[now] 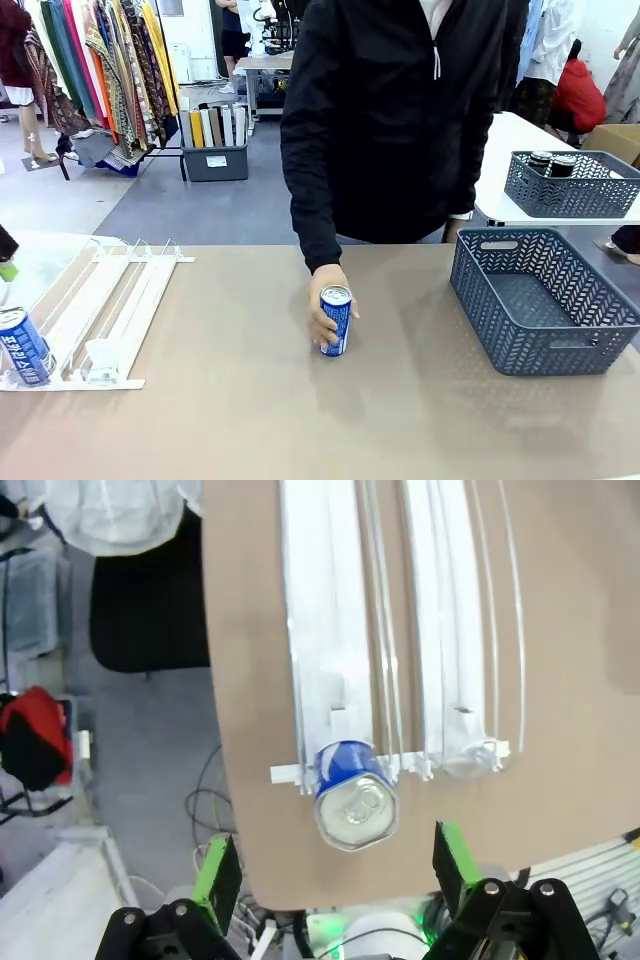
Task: Retrieve and store the cans from the dispenser.
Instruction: Pick up one can from the Automatic Can Dispenser and place it in the middle of the table.
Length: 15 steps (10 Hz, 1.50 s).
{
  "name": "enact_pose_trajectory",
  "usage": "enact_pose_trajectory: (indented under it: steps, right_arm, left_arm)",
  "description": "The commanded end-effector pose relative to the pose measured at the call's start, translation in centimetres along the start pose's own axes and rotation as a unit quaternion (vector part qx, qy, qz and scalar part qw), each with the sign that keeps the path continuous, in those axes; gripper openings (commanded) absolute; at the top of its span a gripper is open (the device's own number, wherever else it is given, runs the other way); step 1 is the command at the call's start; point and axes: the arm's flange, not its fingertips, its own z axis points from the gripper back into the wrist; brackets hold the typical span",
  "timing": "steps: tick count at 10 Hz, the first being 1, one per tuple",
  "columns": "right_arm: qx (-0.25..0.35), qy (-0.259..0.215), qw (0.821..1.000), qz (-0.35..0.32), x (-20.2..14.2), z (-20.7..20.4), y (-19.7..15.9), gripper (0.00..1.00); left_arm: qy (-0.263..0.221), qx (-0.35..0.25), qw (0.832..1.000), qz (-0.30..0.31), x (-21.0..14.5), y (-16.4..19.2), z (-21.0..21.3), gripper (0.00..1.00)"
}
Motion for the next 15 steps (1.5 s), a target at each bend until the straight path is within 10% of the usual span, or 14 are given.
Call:
enact_pose_trajectory:
  steps: [1, 15]
  right_arm:
    - [0.007, 0.0, 1.0, 0.011, 0.1, 0.1, 0.2, 1.0]
    - [0.007, 0.0, 1.0, 0.011, 0.1, 0.1, 0.2, 1.0]
  left_arm:
    - [-0.007, 0.003, 1.0, 0.014, -0.1, 0.8, 0.6, 1.0]
    - [0.069, 0.002, 0.997, 0.023, -0.6, -2.0, -9.3, 1.0]
